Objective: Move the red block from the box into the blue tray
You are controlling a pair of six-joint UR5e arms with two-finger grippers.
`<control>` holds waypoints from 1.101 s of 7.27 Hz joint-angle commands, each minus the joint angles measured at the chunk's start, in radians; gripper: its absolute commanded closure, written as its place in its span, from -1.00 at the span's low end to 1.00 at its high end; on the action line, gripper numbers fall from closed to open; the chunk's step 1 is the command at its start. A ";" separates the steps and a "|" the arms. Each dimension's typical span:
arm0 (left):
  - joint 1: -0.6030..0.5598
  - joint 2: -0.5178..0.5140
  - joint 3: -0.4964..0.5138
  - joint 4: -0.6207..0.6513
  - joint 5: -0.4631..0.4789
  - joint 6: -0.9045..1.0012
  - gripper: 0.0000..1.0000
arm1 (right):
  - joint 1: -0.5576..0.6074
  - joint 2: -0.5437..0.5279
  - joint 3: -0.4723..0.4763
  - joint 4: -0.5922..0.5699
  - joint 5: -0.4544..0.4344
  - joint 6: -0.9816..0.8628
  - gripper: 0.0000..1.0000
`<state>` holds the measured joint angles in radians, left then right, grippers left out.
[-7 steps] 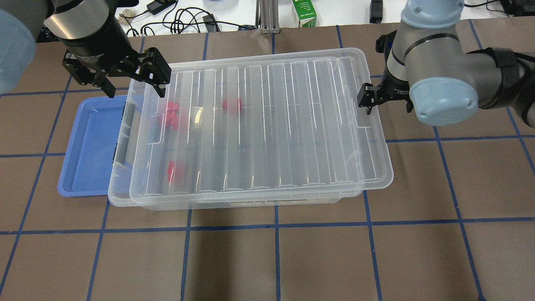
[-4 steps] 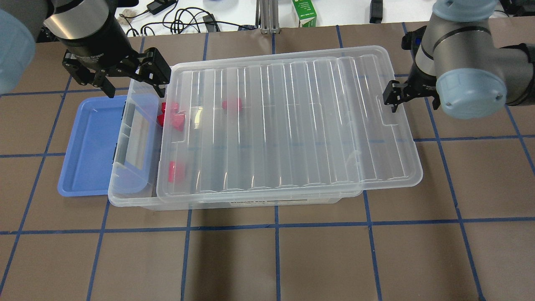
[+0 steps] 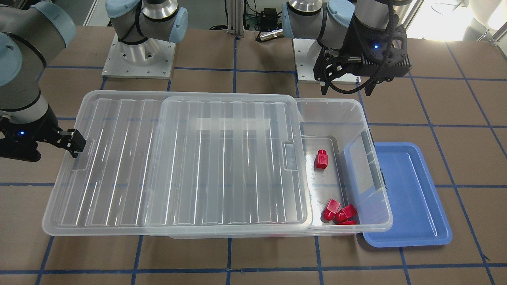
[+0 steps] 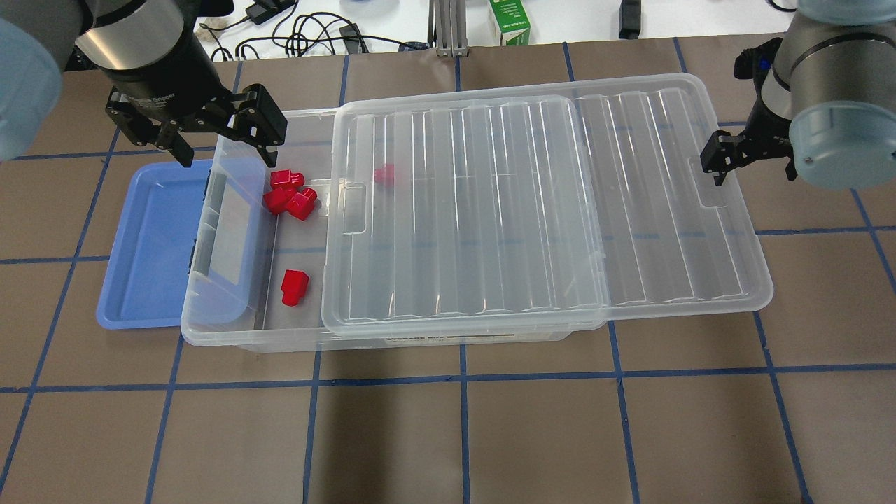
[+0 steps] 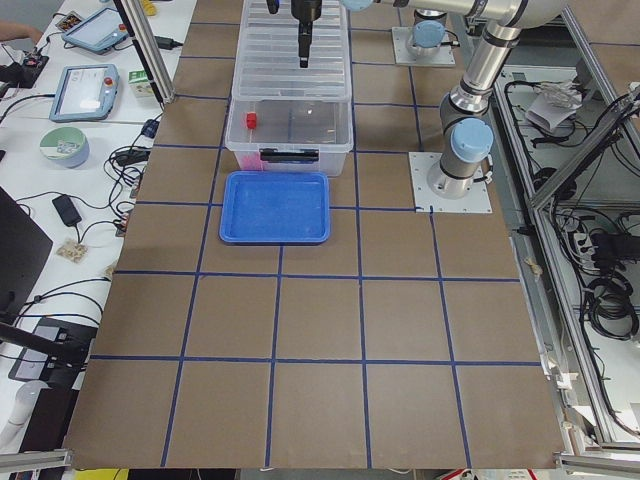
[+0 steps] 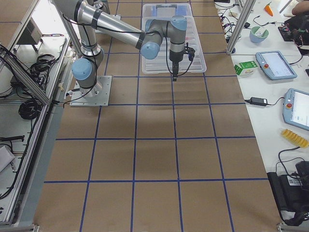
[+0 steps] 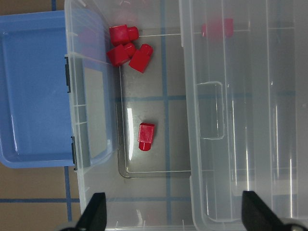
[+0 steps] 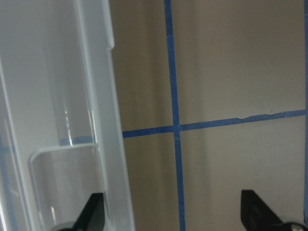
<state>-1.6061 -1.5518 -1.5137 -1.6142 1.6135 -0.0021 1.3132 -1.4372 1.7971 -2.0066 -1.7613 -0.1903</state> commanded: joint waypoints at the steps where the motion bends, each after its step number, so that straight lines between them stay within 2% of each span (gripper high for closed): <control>1: 0.006 -0.001 -0.031 -0.004 0.002 0.046 -1.00 | -0.029 -0.018 0.007 0.000 0.005 -0.021 -1.00; 2: 0.043 -0.011 -0.063 0.002 -0.009 0.177 -1.00 | -0.029 -0.020 -0.002 0.002 0.006 -0.021 -1.00; 3: 0.081 -0.031 -0.106 0.022 -0.041 0.206 -1.00 | -0.020 -0.029 -0.004 0.003 0.043 -0.026 -1.00; 4: 0.084 -0.046 -0.165 0.092 -0.071 0.209 -1.00 | -0.002 -0.044 -0.021 0.008 0.140 -0.032 -1.00; 5: 0.084 -0.051 -0.236 0.193 -0.069 0.217 -1.00 | 0.036 -0.067 -0.095 0.114 0.166 -0.022 -1.00; 6: 0.084 -0.051 -0.300 0.270 -0.069 0.215 -1.00 | 0.107 -0.089 -0.214 0.273 0.251 0.017 -1.00; 7: 0.089 -0.051 -0.340 0.293 -0.067 0.217 -1.00 | 0.157 -0.091 -0.317 0.386 0.261 0.075 -1.00; 8: 0.106 -0.054 -0.367 0.295 -0.069 0.209 -1.00 | 0.191 -0.100 -0.365 0.450 0.273 0.127 -1.00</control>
<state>-1.5148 -1.6032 -1.8358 -1.3427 1.5458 0.2119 1.4512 -1.5258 1.5209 -1.6674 -1.5136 -0.1276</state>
